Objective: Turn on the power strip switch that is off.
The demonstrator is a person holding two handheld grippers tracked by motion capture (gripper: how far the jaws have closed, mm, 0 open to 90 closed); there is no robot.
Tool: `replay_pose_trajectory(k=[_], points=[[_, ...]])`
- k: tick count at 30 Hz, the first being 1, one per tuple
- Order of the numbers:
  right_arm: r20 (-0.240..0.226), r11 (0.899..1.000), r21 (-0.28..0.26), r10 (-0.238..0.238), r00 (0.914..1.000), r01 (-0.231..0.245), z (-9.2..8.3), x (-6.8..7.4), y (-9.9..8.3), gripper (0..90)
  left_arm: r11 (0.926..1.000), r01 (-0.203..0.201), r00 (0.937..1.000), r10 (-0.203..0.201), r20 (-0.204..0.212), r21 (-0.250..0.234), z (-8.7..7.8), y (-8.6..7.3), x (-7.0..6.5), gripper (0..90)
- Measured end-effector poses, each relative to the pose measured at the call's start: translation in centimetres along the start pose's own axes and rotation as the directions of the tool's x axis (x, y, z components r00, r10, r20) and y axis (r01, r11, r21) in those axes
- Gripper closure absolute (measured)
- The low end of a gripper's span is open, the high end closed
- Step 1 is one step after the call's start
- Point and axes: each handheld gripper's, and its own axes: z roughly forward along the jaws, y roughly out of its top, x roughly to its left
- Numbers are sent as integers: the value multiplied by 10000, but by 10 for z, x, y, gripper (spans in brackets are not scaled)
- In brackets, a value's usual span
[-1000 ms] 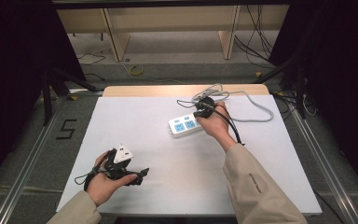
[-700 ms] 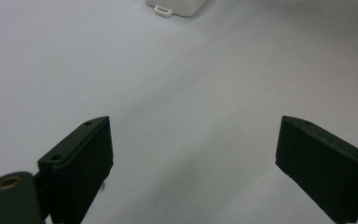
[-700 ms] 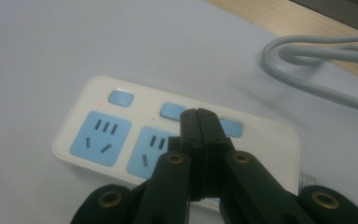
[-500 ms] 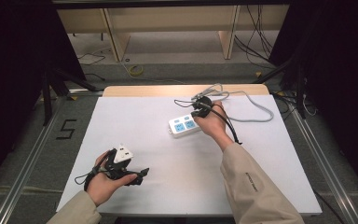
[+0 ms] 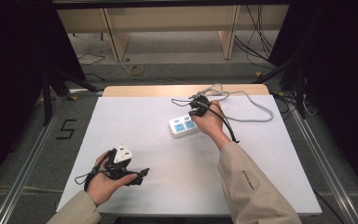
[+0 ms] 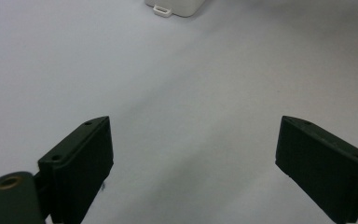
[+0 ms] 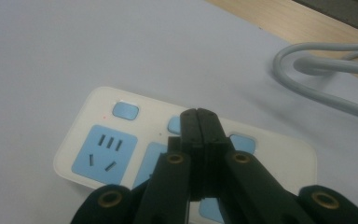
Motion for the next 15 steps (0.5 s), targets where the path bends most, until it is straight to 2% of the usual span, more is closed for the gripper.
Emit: replay_pose_trajectory(k=[15], points=[[-12,9998,175,-26,10000,26,8,1,2,900,10000,-2,10000,2,0,-18,0,0,0,108]])
